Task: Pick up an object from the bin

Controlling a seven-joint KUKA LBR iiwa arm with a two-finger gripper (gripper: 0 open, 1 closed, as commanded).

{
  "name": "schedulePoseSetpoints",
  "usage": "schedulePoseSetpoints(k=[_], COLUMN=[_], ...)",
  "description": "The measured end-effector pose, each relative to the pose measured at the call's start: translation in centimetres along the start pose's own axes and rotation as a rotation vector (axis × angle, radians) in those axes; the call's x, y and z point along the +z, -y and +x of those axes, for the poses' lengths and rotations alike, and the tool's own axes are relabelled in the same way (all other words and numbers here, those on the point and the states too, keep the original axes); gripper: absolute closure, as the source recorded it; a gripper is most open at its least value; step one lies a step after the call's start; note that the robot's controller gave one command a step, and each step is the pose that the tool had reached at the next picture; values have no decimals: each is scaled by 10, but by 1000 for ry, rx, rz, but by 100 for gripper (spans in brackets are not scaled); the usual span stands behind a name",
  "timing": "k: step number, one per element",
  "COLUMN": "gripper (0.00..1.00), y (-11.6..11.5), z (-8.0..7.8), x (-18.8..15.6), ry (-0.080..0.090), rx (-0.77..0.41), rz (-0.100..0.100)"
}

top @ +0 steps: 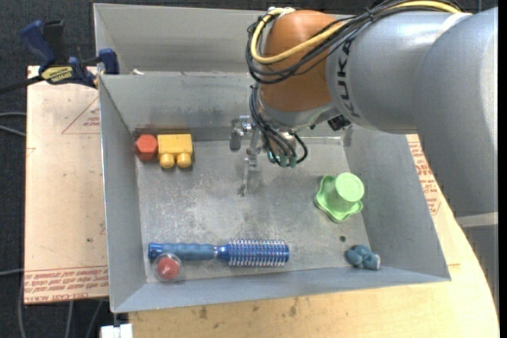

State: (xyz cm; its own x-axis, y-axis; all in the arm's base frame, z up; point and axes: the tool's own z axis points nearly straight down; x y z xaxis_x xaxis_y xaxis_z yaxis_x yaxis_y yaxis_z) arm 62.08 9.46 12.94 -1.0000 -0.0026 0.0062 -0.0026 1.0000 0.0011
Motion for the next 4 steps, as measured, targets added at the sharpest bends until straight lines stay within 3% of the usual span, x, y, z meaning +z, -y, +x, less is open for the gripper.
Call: schedulePoseSetpoints(k=[1,2,3,4], gripper=[0,0,100,100], y=[-68,-41,-41,-52], z=[61,130,127,122], x=[-7,63,60,-53], ry=[3,2,6,14], rx=[-95,-160,-160,-132], rz=[-2,0,0,-2])
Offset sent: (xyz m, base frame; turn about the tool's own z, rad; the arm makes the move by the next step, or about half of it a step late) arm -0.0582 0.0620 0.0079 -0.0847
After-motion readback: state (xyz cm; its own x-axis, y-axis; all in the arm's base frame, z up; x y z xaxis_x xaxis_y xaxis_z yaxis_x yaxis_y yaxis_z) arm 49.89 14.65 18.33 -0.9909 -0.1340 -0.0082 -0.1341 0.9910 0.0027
